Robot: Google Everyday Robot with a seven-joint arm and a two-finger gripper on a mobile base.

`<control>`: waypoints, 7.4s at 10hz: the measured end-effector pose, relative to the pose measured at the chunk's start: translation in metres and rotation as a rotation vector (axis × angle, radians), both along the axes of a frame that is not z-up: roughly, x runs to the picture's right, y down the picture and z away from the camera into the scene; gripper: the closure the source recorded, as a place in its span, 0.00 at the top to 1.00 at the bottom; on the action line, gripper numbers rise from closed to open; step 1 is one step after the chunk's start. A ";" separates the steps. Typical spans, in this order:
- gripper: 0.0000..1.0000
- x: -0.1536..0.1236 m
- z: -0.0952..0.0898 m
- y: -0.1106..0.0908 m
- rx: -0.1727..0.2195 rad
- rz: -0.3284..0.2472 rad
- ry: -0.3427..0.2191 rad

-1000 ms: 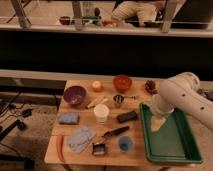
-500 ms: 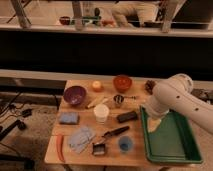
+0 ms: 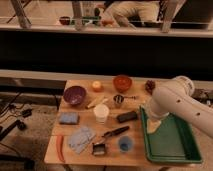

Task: Wipe purple bowl with eraser

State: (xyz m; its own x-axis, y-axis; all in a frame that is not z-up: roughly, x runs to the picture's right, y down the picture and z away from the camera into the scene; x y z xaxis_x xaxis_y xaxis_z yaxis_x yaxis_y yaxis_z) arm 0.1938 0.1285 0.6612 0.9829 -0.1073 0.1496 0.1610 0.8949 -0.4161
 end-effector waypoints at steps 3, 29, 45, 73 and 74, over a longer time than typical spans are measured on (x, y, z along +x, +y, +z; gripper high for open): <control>0.80 -0.024 0.015 -0.015 0.030 -0.013 -0.019; 0.80 -0.049 0.201 0.010 -0.139 0.084 -0.059; 0.01 -0.029 0.210 0.004 -0.145 0.080 -0.063; 0.00 -0.324 0.216 -0.119 -0.008 -0.219 -0.597; 0.00 -0.327 0.217 -0.117 -0.010 -0.219 -0.602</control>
